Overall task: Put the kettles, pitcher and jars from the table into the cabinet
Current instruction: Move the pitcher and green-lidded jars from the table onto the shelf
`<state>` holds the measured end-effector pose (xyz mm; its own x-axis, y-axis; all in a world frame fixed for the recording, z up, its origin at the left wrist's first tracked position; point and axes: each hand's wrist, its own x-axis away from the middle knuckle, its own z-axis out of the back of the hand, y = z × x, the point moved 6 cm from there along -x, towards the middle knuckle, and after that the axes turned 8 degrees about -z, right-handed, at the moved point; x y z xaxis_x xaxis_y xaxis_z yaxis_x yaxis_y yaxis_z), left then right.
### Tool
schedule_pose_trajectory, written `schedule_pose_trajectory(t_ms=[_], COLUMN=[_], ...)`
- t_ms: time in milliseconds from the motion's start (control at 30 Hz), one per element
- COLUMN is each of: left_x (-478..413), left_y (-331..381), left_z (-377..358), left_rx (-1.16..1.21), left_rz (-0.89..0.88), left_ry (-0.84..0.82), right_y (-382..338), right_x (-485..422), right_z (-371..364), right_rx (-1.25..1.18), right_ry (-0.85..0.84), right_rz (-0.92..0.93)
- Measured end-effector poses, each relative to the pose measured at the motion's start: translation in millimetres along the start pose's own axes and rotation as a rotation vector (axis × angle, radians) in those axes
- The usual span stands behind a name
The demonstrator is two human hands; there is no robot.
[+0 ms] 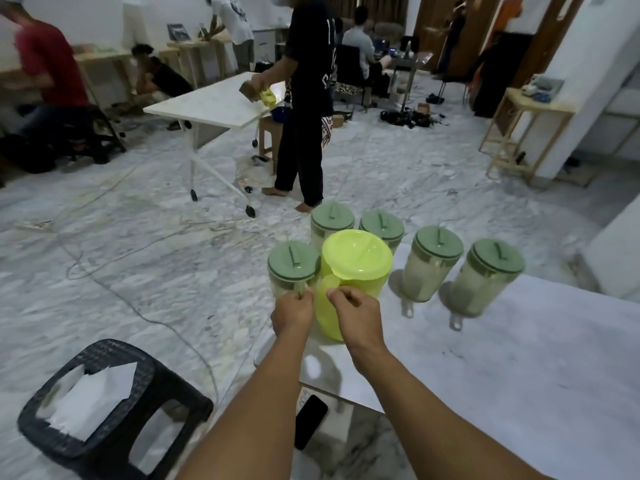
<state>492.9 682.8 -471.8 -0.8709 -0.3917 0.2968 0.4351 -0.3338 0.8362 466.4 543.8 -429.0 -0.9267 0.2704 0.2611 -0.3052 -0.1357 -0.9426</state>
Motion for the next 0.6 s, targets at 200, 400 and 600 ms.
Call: schedule_pose_trajectory(t_ms=[200,400,600], left_x=[17.3,55.3,144.7], left_y=[8.2,39.3,117.5], left_z=[1.3,14.2,11.5], left_rx=[0.038,0.209,0.325], left_rz=[-0.048,-0.101,-0.259], left_ry=[0.021,-0.013,-0.075], right_y=[6.5,-5.6,-38.7], right_x=[8.5,32.6,84.5], right_z=[22.9,88.8,177.5], right_rx=[-0.050,-0.166,-0.170], right_ry=[0.046,0.238,0.453], right_rz=[-0.095,-0.133,-0.085])
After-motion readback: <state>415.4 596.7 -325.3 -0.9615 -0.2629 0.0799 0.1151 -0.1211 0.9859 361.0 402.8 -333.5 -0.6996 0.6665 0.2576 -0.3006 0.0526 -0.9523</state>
